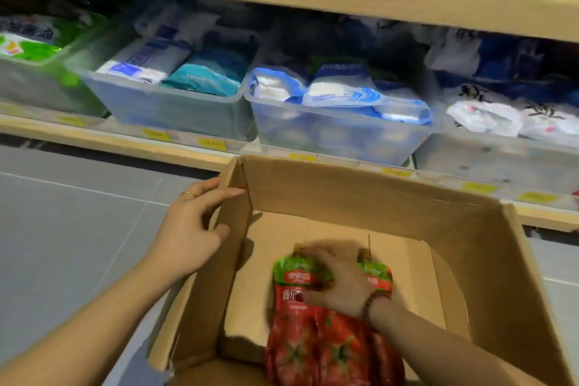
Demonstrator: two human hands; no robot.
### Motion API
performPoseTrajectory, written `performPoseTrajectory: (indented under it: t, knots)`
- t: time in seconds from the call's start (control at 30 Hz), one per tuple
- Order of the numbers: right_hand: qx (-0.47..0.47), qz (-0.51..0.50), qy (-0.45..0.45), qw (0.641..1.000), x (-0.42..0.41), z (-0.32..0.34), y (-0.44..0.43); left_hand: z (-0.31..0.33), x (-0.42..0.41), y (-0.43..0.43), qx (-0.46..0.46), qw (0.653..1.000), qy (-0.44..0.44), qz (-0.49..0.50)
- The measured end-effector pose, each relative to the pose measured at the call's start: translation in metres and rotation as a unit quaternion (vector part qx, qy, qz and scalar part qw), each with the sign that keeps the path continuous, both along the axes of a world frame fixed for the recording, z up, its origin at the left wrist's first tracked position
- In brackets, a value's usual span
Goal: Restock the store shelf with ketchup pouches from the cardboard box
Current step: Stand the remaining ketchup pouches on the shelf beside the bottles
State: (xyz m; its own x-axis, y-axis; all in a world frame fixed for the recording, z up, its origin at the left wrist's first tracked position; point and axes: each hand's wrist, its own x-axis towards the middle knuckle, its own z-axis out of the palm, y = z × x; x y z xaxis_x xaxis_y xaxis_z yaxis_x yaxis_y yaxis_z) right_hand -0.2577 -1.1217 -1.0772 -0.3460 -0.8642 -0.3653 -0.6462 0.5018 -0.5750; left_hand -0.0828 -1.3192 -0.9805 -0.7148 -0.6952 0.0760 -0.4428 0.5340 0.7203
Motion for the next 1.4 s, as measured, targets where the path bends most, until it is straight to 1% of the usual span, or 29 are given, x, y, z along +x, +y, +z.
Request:
performPoseTrajectory:
  t: [0.1,0.2,0.33,0.47,0.53,0.63,0.7,0.8,0.9,0.97,1.1,1.17,1.23,1.33,1.4]
  knots:
    - [0.066,0.027,0.052,0.996,0.013,-0.014,0.001,-0.003,0.000,0.000,0.012,1.000,0.009,0.002]
    - [0.089,0.039,0.057,0.994,0.018,-0.016,-0.003,-0.004,0.001,-0.001,0.031,0.999,0.012,0.010]
    - [0.087,0.039,0.038,0.995,0.021,-0.013,-0.007,-0.005,0.001,0.002,0.043,0.999,0.020,0.018]
    - [0.051,0.019,0.019,0.998,0.021,-0.007,-0.007,-0.006,0.002,0.002,0.054,0.998,0.029,0.020]
    - [0.016,0.004,-0.026,1.000,0.021,-0.005,-0.007,-0.007,0.002,0.002,0.057,0.998,0.033,0.016]
    - [-0.025,-0.036,-0.122,0.992,0.016,0.001,-0.007,-0.007,0.002,0.002,0.056,0.998,0.034,0.014]
    - [-0.042,-0.063,-0.179,0.981,0.012,0.005,-0.005,-0.009,0.002,0.001,0.059,0.998,0.033,0.013]
    - [-0.080,-0.098,-0.280,0.952,0.014,0.013,-0.002,-0.010,0.003,0.001,0.056,0.998,0.034,0.008]
    - [-0.128,-0.104,-0.308,0.937,0.015,0.023,-0.003,-0.009,0.003,0.001,0.038,0.999,0.028,-0.004]
    - [-0.163,-0.109,-0.307,0.931,0.014,0.034,-0.006,-0.009,0.004,0.001,0.019,1.000,0.013,-0.014]
    - [-0.256,-0.106,-0.266,0.923,0.002,0.073,-0.013,-0.004,0.009,0.005,-0.006,0.999,-0.026,-0.022]
    - [-0.309,-0.106,-0.241,0.914,-0.010,0.101,-0.017,0.011,0.007,0.005,-0.050,0.997,-0.007,-0.059]
    - [-0.344,-0.103,-0.222,0.907,-0.023,0.133,-0.023,0.035,0.000,0.005,-0.084,0.990,0.027,-0.108]
    - [-0.393,-0.078,-0.190,0.896,-0.040,0.187,-0.033,0.084,-0.017,0.005,-0.079,0.975,0.076,-0.192]
    - [-0.436,-0.062,-0.173,0.881,-0.048,0.223,-0.039,0.117,-0.029,0.006,-0.078,0.960,0.098,-0.250]
